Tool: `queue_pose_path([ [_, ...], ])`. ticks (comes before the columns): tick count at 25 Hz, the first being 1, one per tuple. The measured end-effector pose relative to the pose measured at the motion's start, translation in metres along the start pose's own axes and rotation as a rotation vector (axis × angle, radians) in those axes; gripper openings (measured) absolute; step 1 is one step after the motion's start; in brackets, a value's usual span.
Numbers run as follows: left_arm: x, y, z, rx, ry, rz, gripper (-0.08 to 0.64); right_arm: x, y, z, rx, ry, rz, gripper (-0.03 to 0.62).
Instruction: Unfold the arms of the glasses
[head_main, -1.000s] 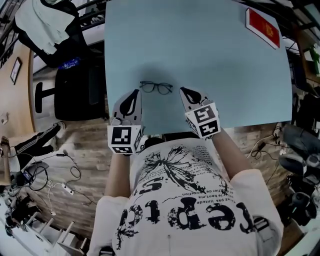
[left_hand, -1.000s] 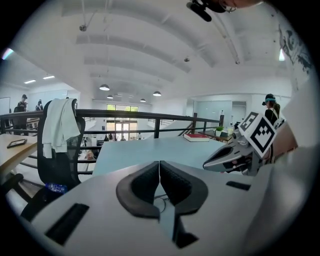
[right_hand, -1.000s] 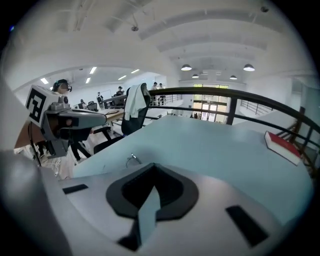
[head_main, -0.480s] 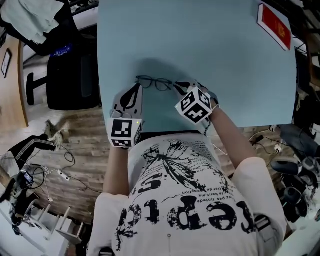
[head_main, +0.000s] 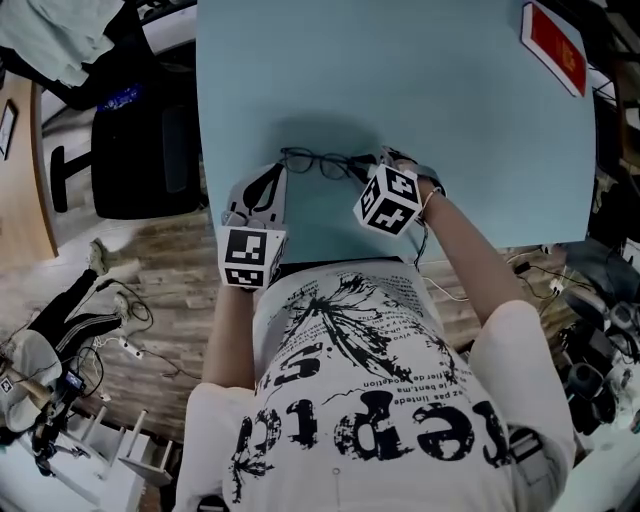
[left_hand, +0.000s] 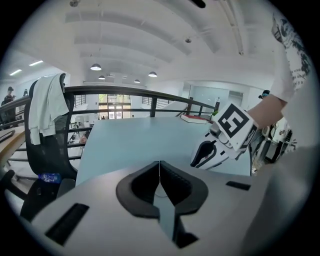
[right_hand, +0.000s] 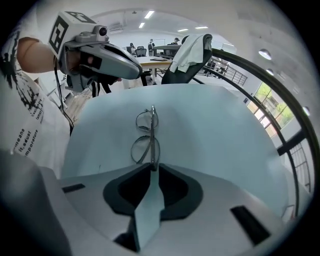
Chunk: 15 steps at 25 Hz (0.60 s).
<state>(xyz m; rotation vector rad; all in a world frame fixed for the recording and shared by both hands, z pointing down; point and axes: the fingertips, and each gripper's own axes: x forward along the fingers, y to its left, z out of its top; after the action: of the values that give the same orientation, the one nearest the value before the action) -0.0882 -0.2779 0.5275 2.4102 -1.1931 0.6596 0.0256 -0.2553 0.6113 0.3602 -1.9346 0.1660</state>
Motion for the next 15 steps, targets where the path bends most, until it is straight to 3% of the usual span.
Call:
queue_pose_path([
  [6, 0.01, -0.004, -0.011, 0.074, 0.076, -0.087, 0.02, 0.009, 0.003, 0.005, -0.052, 0.011, 0.029, 0.035],
  [15, 0.05, -0.053, -0.025, 0.567, 0.314, -0.404, 0.023, 0.002, 0.006, -0.005, -0.152, 0.023, 0.037, 0.034],
])
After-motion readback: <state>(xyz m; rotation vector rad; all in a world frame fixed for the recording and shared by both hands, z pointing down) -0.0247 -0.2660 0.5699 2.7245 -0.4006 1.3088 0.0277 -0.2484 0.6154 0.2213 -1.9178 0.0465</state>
